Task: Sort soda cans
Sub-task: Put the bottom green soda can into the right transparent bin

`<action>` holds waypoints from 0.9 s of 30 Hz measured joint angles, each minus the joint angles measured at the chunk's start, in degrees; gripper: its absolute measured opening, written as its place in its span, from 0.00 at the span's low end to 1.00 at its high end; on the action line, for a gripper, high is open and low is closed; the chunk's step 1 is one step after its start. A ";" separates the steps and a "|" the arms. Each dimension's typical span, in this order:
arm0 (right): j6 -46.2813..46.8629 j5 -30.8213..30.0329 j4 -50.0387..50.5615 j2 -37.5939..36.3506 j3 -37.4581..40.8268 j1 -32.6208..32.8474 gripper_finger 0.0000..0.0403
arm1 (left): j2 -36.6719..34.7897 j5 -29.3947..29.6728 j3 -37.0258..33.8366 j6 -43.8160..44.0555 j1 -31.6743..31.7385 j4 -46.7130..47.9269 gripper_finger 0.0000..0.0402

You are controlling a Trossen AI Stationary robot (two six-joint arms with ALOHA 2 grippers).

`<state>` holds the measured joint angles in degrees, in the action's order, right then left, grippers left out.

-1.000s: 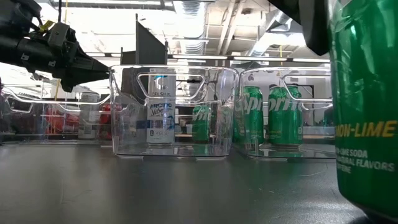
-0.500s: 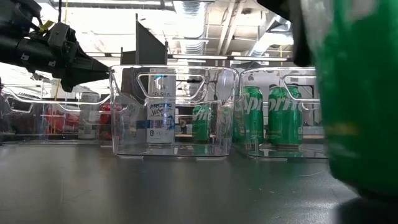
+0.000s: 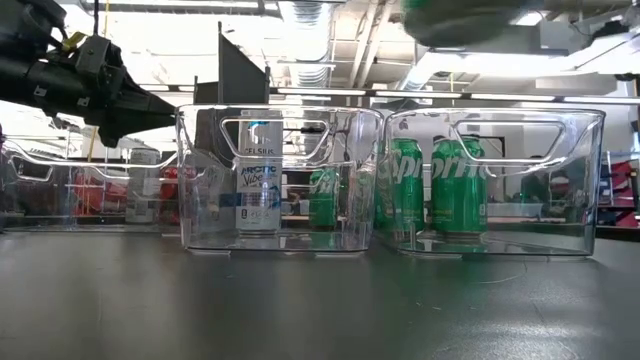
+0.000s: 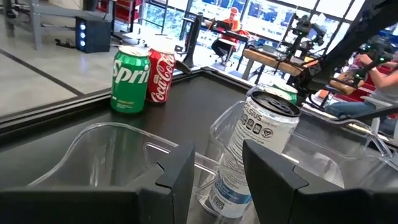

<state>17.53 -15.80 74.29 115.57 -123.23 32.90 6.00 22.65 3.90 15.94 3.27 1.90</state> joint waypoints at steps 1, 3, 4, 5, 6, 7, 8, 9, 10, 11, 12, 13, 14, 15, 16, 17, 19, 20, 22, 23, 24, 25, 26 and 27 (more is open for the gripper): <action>0.26 -1.94 1.96 0.00 -1.80 -0.43 0.74 | 0.02 -0.38 -0.02 -0.30 -0.02 -0.07 0.33; 1.32 -5.63 5.93 -0.10 -4.66 -1.65 0.74 | 0.00 -1.68 -0.04 -0.39 -0.01 -0.14 0.33; 2.16 -6.82 7.82 -0.17 -5.45 -2.48 0.74 | 0.02 -2.39 -0.04 -0.37 0.00 -0.14 0.33; 3.19 -7.29 10.01 -0.27 -5.80 -3.44 0.74 | 0.00 -3.22 -0.04 -0.34 -0.01 -0.14 0.33; 4.24 -7.30 12.24 -0.50 -5.76 -4.38 0.74 | 0.00 -4.08 -0.04 -0.34 -0.01 -0.14 0.33; 5.14 -7.27 13.83 -0.55 -5.68 -5.43 0.74 | 0.01 -4.85 -0.04 -0.34 -0.01 -0.14 0.33; 5.63 -7.27 14.73 -0.55 -5.63 -6.47 0.74 | 0.01 -5.63 -0.04 -0.33 0.00 -0.14 0.33; 5.79 -7.27 14.78 -0.55 -5.62 -7.32 0.74 | 0.00 -6.33 -0.04 -0.32 0.00 -0.12 0.33; 5.79 -7.30 14.33 -0.55 -5.63 -8.12 0.74 | 0.00 -7.14 -0.04 -0.32 -0.02 -0.09 0.33; 5.63 -7.34 13.94 -0.55 -5.64 -8.87 0.74 | 0.00 -7.73 -0.04 -0.34 -0.01 -0.07 0.33; 5.43 -7.34 13.78 -0.55 -5.64 -9.55 0.74 | 0.00 -8.25 -0.04 -0.34 -0.02 -0.05 0.33; 5.17 -7.30 13.68 -0.55 -5.64 -10.13 0.74 | 0.01 -8.79 -0.04 -0.38 -0.02 -0.03 0.33; 5.19 -7.26 13.49 -0.55 -5.64 -10.63 0.74 | 0.02 -8.95 -0.04 -0.51 -0.02 -0.03 0.33; 5.38 -7.24 13.35 -0.55 -5.62 -11.00 0.74 | 0.00 -8.96 -0.04 -0.67 -0.01 -0.03 0.33; 5.59 -7.27 13.04 -0.57 -5.14 -11.31 0.74 | 0.00 -8.95 -0.04 -0.68 0.00 -0.03 0.33; 5.88 -7.37 12.81 -0.82 -4.24 -11.52 0.74 | 0.00 -8.95 -0.04 -0.69 -0.01 -0.03 0.33; 6.65 -8.03 11.04 -2.28 -0.82 -11.62 0.74 | 0.00 -8.95 -0.04 -0.69 -0.02 0.01 0.33; 6.85 -8.13 8.73 -3.37 1.53 -11.62 0.74 | 0.00 -8.95 -0.04 -0.69 -0.02 0.00 0.33; 6.98 -8.26 2.38 -6.52 7.49 -11.60 0.74 | 0.00 -8.95 -0.04 -0.97 -0.02 0.02 0.33; 7.13 -8.28 -0.87 -8.22 10.63 -11.46 0.74 | 0.00 -8.95 -0.04 -1.22 -0.01 0.02 0.33; 7.53 -8.35 -3.75 -10.02 13.90 -11.32 0.74 | 0.00 -8.97 -0.04 -1.35 0.00 0.02 0.33; 7.91 -8.38 -6.20 -11.74 16.90 -11.21 0.74 | 0.00 -9.05 -0.04 -1.35 0.00 0.02 0.33; 8.61 -8.44 -8.10 -13.58 20.03 -11.19 0.74 | 0.00 -9.22 -0.04 -1.35 -0.02 0.02 0.33; 9.23 -8.56 -9.67 -15.47 22.89 -11.16 0.74 | 0.00 -9.39 -0.04 -1.35 -0.01 0.03 0.33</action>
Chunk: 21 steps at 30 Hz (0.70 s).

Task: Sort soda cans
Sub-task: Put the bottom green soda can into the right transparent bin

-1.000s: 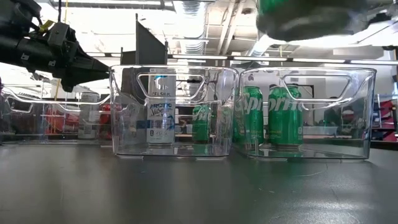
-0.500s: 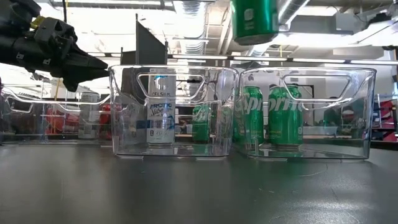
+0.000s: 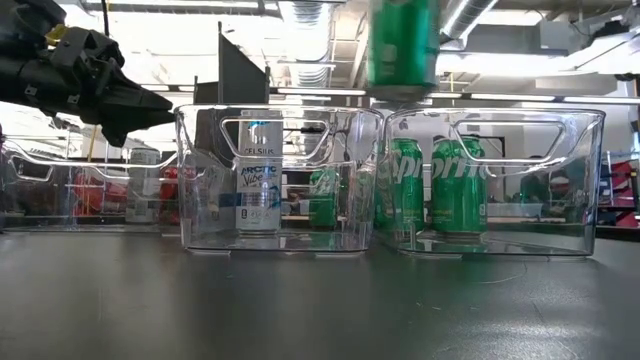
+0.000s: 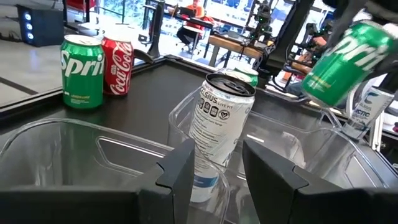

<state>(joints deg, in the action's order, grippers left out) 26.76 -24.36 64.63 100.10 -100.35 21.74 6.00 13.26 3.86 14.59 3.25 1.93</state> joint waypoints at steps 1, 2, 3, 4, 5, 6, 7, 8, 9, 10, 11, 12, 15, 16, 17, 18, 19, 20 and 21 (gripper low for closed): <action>0.40 -0.04 -1.48 -1.96 2.85 0.02 0.74 | 0.00 -0.12 0.00 0.00 0.00 0.01 0.33; 0.71 -0.46 -3.21 -3.98 5.59 0.02 0.74 | 0.00 -0.21 0.02 0.00 0.01 0.01 0.33; 1.32 -0.76 -5.36 -5.89 8.39 0.00 0.74 | 0.00 -0.28 0.02 0.00 0.00 0.01 0.33; 2.08 -0.93 -6.97 -7.75 11.19 -0.23 0.74 | 0.00 -0.34 0.02 0.00 0.00 0.01 0.33; 2.88 -0.94 -8.44 -9.47 14.29 -0.54 0.74 | 0.00 -0.38 0.02 0.04 0.01 0.01 0.33; 3.45 -0.88 -10.03 -10.89 17.37 -0.71 0.74 | 0.00 -0.42 0.02 0.05 -0.01 0.03 0.33; 3.57 -0.65 -11.84 -12.26 20.44 -0.98 0.74 | 0.00 -0.44 0.02 0.07 -0.01 0.01 0.33; 3.48 -0.28 -14.68 -13.38 23.24 -1.29 0.74 | 0.00 -0.44 0.02 0.11 -0.01 0.03 0.33; 3.46 0.30 -18.17 -14.18 25.48 -1.63 0.74 | 0.00 -0.46 0.04 0.32 0.01 0.08 0.33; 3.47 0.62 -20.63 -14.88 27.23 -2.22 0.74 | 0.00 -0.48 0.04 0.48 0.00 0.13 0.33; 3.69 1.30 -21.62 -15.32 28.65 -2.89 0.74 | 0.00 -0.54 0.05 0.49 0.00 0.22 0.33; 3.80 1.78 -21.83 -15.37 29.46 -3.62 0.74 | 0.00 -0.57 0.07 0.57 0.01 0.26 0.33; 3.12 4.43 -22.03 -13.69 30.55 -5.85 0.74 | 0.00 -0.57 0.09 1.18 0.01 0.33 0.33; 2.65 5.18 -23.19 -12.76 30.54 -6.71 0.74 | 0.00 -0.57 0.09 1.20 -0.01 0.34 0.33; 2.00 5.80 -24.17 -12.16 30.52 -7.54 0.74 | 0.00 -0.57 0.09 1.25 0.01 0.35 0.33; 1.83 6.38 -24.66 -11.69 30.44 -8.23 0.74 | 0.00 -0.56 0.09 1.25 0.01 0.36 0.33; 1.69 7.03 -24.87 -11.00 30.38 -8.89 0.74 | 0.00 -0.56 0.11 1.27 0.00 0.36 0.33; 1.71 7.85 -25.01 -10.38 30.33 -9.64 0.74 | 0.00 -0.57 0.11 1.27 0.01 0.37 0.33; 1.73 8.69 -25.10 -9.57 30.33 -10.34 0.74 | 0.00 -0.56 0.11 1.26 0.00 0.38 0.33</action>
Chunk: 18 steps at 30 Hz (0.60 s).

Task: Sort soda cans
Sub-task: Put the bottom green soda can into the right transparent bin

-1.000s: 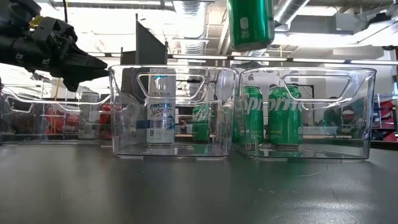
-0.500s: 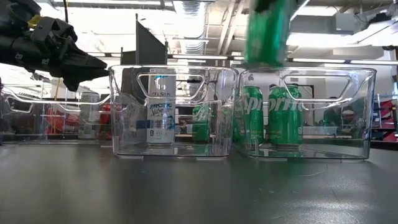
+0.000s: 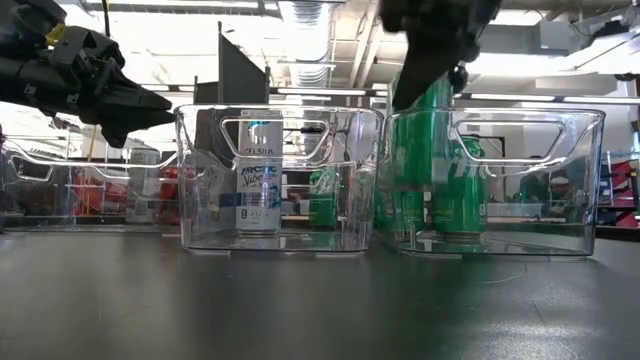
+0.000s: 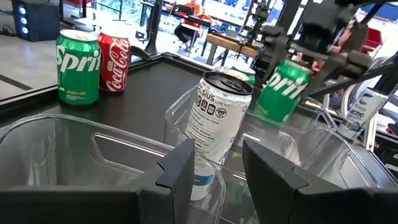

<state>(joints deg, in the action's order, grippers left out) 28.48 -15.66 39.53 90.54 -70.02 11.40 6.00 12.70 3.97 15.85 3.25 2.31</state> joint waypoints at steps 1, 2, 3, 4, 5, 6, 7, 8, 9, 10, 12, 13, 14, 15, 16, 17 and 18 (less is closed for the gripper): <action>0.01 0.67 0.01 0.96 0.00 -0.54 0.74 | 0.00 -0.02 0.00 -0.04 0.02 0.00 0.33; 0.07 1.21 0.10 1.88 0.04 -0.98 0.74 | 0.00 0.01 0.00 -0.04 -0.01 0.00 0.33; 0.13 1.53 0.04 2.63 0.08 -1.29 0.74 | 0.00 0.01 0.00 0.06 0.01 0.00 0.33; 0.09 1.81 -0.31 3.17 0.09 -1.58 0.74 | 0.00 0.01 0.00 0.32 0.02 0.00 0.33; 0.07 2.14 -1.06 3.58 0.08 -1.86 0.74 | 0.00 0.01 0.00 0.64 0.01 0.02 0.33; 0.06 2.36 -1.76 4.04 0.02 -2.09 0.74 | 0.00 0.01 0.00 0.99 0.01 0.07 0.33; 0.07 2.41 -1.96 4.52 -0.04 -2.32 0.74 | 0.00 0.01 0.02 1.23 0.02 0.14 0.33; 0.15 2.41 -2.06 5.05 -0.04 -2.61 0.74 | 0.00 0.01 0.04 1.34 0.00 0.26 0.33; 0.18 2.48 -2.10 5.46 -0.01 -2.71 0.74 | 0.00 0.01 0.05 1.34 0.01 0.42 0.33; 0.32 2.54 -2.14 5.91 0.02 -2.90 0.74 | 0.00 0.02 0.07 1.34 0.02 0.57 0.33; 0.86 2.57 -2.28 6.32 0.02 -3.27 0.74 | 0.00 0.03 0.13 1.34 0.02 1.02 0.33; 1.20 2.60 -2.20 6.32 0.02 -3.44 0.74 | 0.00 0.03 0.13 1.34 0.01 1.09 0.33; 1.37 2.56 -2.21 6.32 0.02 -3.65 0.74 | 0.00 0.03 0.13 1.40 0.01 1.13 0.33; 1.48 2.56 -2.30 6.32 0.02 -3.75 0.74 | 0.00 0.03 0.13 1.57 0.01 1.17 0.33; 1.60 2.55 -2.32 6.32 0.02 -3.79 0.74 | 0.00 0.03 0.13 1.71 0.01 1.17 0.33; 1.75 2.45 -2.31 6.32 0.02 -3.89 0.74 | 0.00 0.03 0.13 1.79 0.00 1.15 0.33; 1.99 2.39 -2.27 6.32 0.02 -4.09 0.74 | 0.00 0.04 0.13 1.88 -0.01 1.15 0.33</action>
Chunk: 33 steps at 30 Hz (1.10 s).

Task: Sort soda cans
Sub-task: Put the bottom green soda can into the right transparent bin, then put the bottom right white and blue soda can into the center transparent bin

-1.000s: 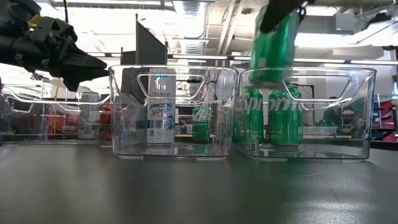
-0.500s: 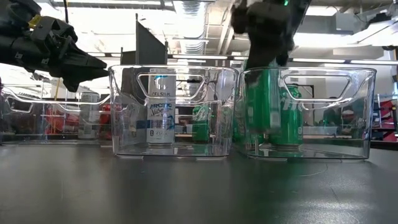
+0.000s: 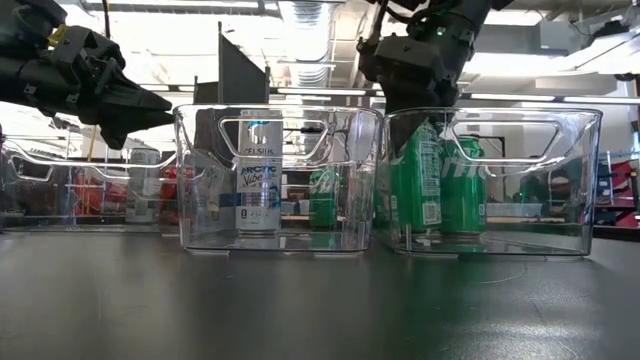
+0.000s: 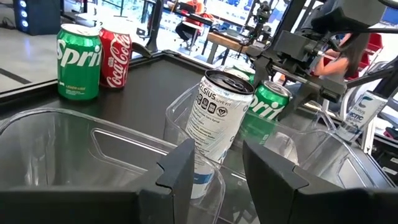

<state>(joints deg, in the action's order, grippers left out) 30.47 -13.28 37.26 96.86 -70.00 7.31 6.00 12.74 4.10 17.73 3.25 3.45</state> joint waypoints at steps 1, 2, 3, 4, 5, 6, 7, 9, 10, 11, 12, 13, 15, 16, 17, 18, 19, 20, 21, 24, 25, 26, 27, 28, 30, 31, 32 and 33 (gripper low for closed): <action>0.38 0.00 0.04 0.00 0.00 -0.10 0.74 | 0.00 -0.01 0.00 0.09 0.00 0.01 0.33; 0.64 0.04 0.08 0.00 0.00 -0.28 0.74 | 0.00 -0.01 0.00 0.09 0.02 0.01 0.33; 0.87 0.07 0.11 0.00 0.00 -0.37 0.74 | 0.00 0.01 0.00 0.12 0.00 0.01 0.33; 0.99 0.03 0.19 0.00 0.00 -0.47 0.74 | 0.00 0.01 0.00 0.20 0.01 0.01 0.33; 0.99 0.02 0.20 0.00 0.00 -0.66 0.74 | 0.00 0.01 0.00 0.36 0.02 0.01 0.33; 0.99 0.04 0.20 0.00 0.00 -0.71 0.74 | 0.00 0.01 0.00 0.38 0.02 0.01 0.33; 0.99 -0.03 0.20 0.00 0.00 -0.72 0.77 | 0.00 0.05 0.00 0.40 0.00 0.01 0.33; 0.99 -0.07 0.21 0.00 0.00 -0.74 0.83 | 0.00 0.05 0.00 0.42 0.00 0.01 0.33; 0.99 -0.07 0.24 0.00 0.00 -0.74 0.85 | 0.00 0.08 0.00 0.44 0.00 0.01 0.33; 0.99 -0.10 0.19 0.00 0.00 -0.74 0.88 | 0.00 0.10 0.00 0.46 0.02 0.01 0.33; 0.99 -0.20 0.11 -0.05 -0.02 -0.72 0.89 | 0.00 0.10 0.00 0.49 0.00 -0.01 0.33; 0.99 -0.26 0.08 -0.08 -0.03 -0.73 0.90 | 0.00 0.10 -0.02 0.49 0.01 -0.01 0.33; 0.99 -0.28 -0.06 -0.09 -0.04 -0.74 0.91 | 0.00 0.10 -0.02 0.53 0.00 0.01 0.33; 0.99 -0.28 -0.02 -0.09 -0.04 -0.74 0.91 | 0.00 0.10 -0.02 0.53 0.01 0.01 0.33; 0.96 -0.29 -0.05 -0.09 -0.04 -0.72 0.90 | 0.00 0.11 -0.02 0.53 0.01 0.01 0.33; 0.82 -0.31 -0.15 -0.09 -0.04 -0.72 0.90 | 0.00 0.10 -0.02 0.53 0.02 0.01 0.33; 0.70 -0.31 -0.25 -0.09 -0.04 -0.74 0.90 | 0.00 0.10 -0.02 0.53 0.02 0.01 0.33; 0.35 -0.31 -0.39 -0.09 -0.04 -0.74 0.89 | 0.00 0.10 -0.02 0.53 0.02 0.03 0.33; -0.17 -0.32 -0.61 -0.09 -0.04 -0.74 0.89 | 0.00 0.10 -0.02 0.53 0.00 0.03 0.33; -1.10 -0.35 -0.63 -0.17 -0.42 -0.59 0.87 | 0.00 0.10 -0.02 0.28 0.01 0.05 0.33; -1.57 -0.35 -0.62 -0.18 -0.84 -0.59 0.87 | 0.00 0.10 -0.02 0.28 0.02 0.05 0.33; -2.00 -0.35 -0.55 -0.18 -1.37 -0.56 0.87 | 0.00 0.10 -0.02 0.21 0.01 0.03 0.33; -2.43 -0.35 -0.43 -0.20 -1.91 -0.55 0.87 | 0.00 0.11 -0.04 0.18 0.02 0.06 0.33; -3.03 -0.35 -0.27 -0.24 -2.45 -0.55 0.87 | 0.00 0.12 -0.04 0.18 0.00 0.06 0.33; -4.23 -0.35 -0.22 -0.26 -3.47 -0.55 0.87 | 0.00 0.12 -0.04 0.16 0.00 0.06 0.33; -4.86 -0.38 -0.04 -0.26 -4.01 -0.55 0.87 | 0.00 0.12 -0.04 0.16 0.02 0.06 0.33; -5.39 -0.52 0.26 -0.26 -4.59 -0.55 0.87 | 0.00 0.10 -0.04 0.20 0.02 0.06 0.33; -5.99 -1.19 0.68 -0.26 -5.21 -0.55 0.87 | 0.00 0.10 -0.04 0.22 0.02 0.04 0.33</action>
<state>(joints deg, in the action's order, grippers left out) 24.48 -14.47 37.94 96.60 -75.21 6.76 6.00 12.84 4.05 17.96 3.27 3.49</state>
